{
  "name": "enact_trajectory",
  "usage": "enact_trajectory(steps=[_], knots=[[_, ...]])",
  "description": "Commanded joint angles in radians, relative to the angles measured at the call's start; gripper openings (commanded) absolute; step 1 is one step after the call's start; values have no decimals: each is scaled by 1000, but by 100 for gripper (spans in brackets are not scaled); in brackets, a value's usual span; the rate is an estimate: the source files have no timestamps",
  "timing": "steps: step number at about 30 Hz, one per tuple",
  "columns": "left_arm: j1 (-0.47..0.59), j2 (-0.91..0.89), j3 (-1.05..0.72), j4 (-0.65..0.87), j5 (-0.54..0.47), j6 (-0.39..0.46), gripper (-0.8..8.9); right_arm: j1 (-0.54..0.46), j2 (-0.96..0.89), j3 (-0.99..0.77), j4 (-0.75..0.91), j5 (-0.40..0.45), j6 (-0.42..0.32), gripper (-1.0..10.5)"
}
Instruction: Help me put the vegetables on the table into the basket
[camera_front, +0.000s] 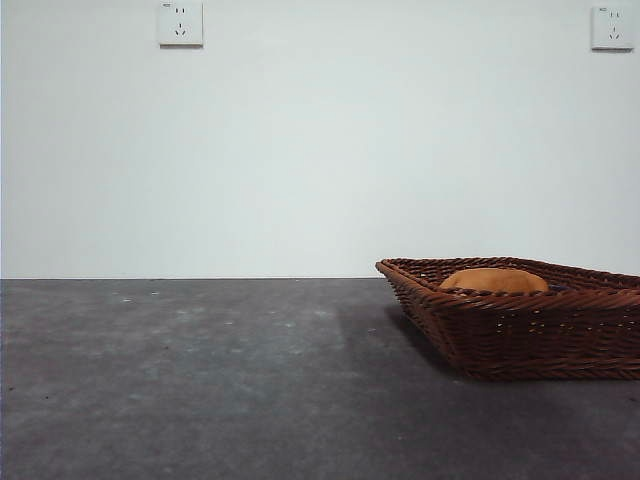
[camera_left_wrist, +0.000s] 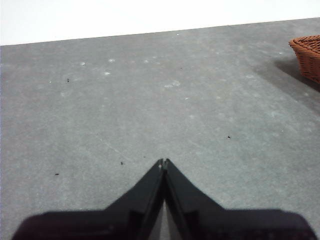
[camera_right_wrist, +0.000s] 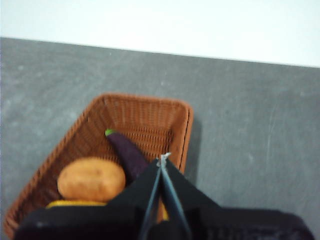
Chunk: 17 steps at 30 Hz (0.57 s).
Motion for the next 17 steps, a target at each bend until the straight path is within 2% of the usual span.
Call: enact_trajectory(steps=[1, 14, 17], knots=[[-3, 0, -9, 7, -3, -10, -4, 1, -53, -119, 43, 5, 16, 2], [-3, 0, -9, 7, -3, -10, -4, 1, -322, -358, 34, 58, 31, 2], [-3, 0, -9, 7, -3, -10, -4, 1, -386, -409, 25, 57, 57, 2]])
